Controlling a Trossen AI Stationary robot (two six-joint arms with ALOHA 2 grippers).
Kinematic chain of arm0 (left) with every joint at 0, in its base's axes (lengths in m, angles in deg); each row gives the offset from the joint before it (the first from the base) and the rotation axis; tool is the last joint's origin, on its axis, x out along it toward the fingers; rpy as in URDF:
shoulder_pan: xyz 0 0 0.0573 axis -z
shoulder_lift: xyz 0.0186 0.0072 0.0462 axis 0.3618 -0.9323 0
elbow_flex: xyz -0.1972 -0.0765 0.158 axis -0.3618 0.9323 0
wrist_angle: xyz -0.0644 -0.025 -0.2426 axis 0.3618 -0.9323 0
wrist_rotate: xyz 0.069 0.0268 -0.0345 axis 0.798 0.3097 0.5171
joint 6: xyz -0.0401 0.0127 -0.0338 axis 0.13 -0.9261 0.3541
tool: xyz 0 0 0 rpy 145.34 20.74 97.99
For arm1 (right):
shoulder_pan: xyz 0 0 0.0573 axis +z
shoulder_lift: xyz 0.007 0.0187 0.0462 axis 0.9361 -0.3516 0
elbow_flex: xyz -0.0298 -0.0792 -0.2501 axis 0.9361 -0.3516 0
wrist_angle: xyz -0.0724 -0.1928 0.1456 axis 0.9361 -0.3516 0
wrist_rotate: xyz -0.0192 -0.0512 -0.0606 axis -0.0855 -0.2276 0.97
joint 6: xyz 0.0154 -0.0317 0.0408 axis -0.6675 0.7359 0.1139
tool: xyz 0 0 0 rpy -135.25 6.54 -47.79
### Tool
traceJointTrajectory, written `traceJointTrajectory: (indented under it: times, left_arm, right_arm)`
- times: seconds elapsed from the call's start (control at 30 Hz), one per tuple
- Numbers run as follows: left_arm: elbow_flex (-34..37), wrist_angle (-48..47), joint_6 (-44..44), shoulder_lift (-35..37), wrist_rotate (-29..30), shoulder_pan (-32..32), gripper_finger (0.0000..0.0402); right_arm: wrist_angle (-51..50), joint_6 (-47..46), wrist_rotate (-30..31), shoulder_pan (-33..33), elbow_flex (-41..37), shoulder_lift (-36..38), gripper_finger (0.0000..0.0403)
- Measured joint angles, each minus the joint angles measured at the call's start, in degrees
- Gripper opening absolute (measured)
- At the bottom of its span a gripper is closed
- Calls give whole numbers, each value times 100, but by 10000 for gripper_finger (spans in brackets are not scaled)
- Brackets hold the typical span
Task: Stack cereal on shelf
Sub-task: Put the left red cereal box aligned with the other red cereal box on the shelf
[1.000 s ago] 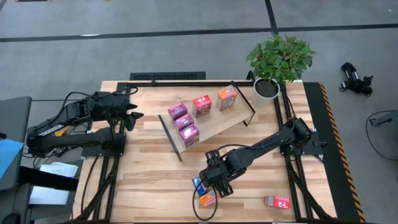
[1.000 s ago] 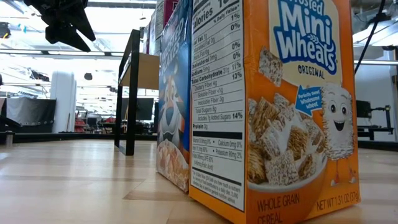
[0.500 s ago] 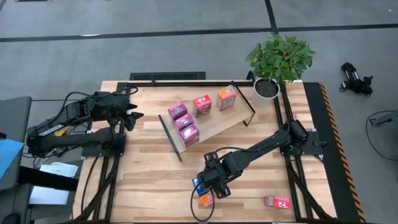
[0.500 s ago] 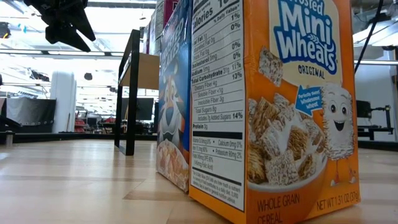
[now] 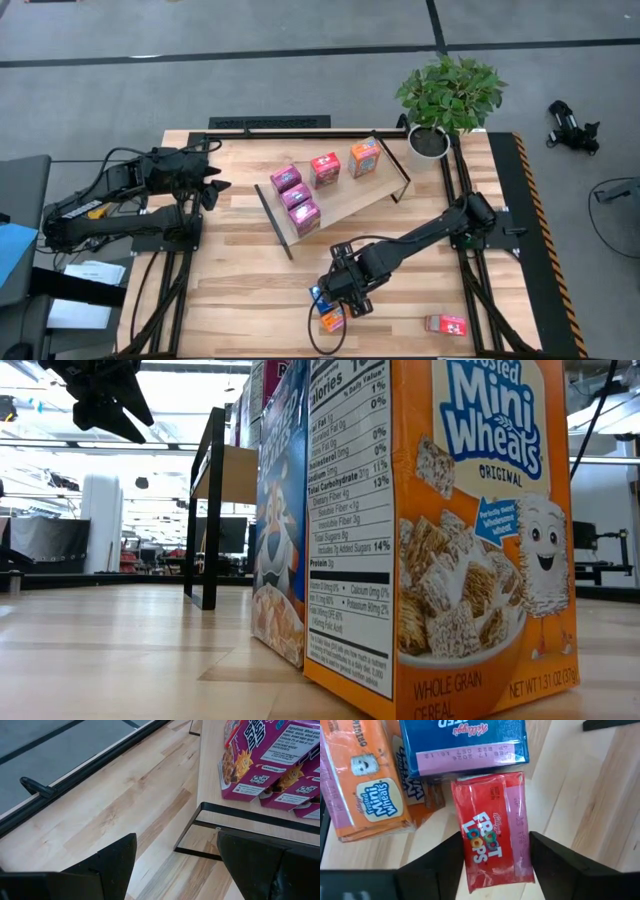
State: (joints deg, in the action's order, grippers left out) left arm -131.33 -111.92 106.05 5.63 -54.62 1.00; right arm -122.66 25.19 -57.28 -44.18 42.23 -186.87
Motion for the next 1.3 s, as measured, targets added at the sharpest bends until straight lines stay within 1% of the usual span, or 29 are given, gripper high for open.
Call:
traceJointTrajectory:
  times: [0.23,0.4,0.57,0.73,0.87,1.0,1.13,1.2,1.3]
  left_arm:
    - [-1,0,0,1,0,-1,268]
    - [-1,0,0,-1,0,0,268]
    - [0,0,0,1,0,-1,268]
    - [-1,1,-44,1,23,-1,268]
    - [-1,2,-44,-1,39,1,268]
    - [-1,0,-44,-1,40,1,268]
    - [-1,2,-61,-1,44,-1,268]
    - [-1,2,-134,-1,46,0,268]
    - [0,2,-151,-1,46,-1,268]
  right_arm:
    - [-99,23,2,-61,0,0,191]
    - [-377,97,-1,-132,0,80,171]
    - [-687,249,41,-244,0,516,169]
    - [-1296,592,565,-474,0,1221,173]
    - [-1397,1099,983,-810,0,1813,168]
    - [-1377,1440,1035,-1240,0,2264,163]
    - [-1371,1867,1108,-1642,2,2484,163]
    - [-1365,2145,1231,-1812,2,2494,164]
    - [-1251,2627,1225,-2057,2,2431,164]
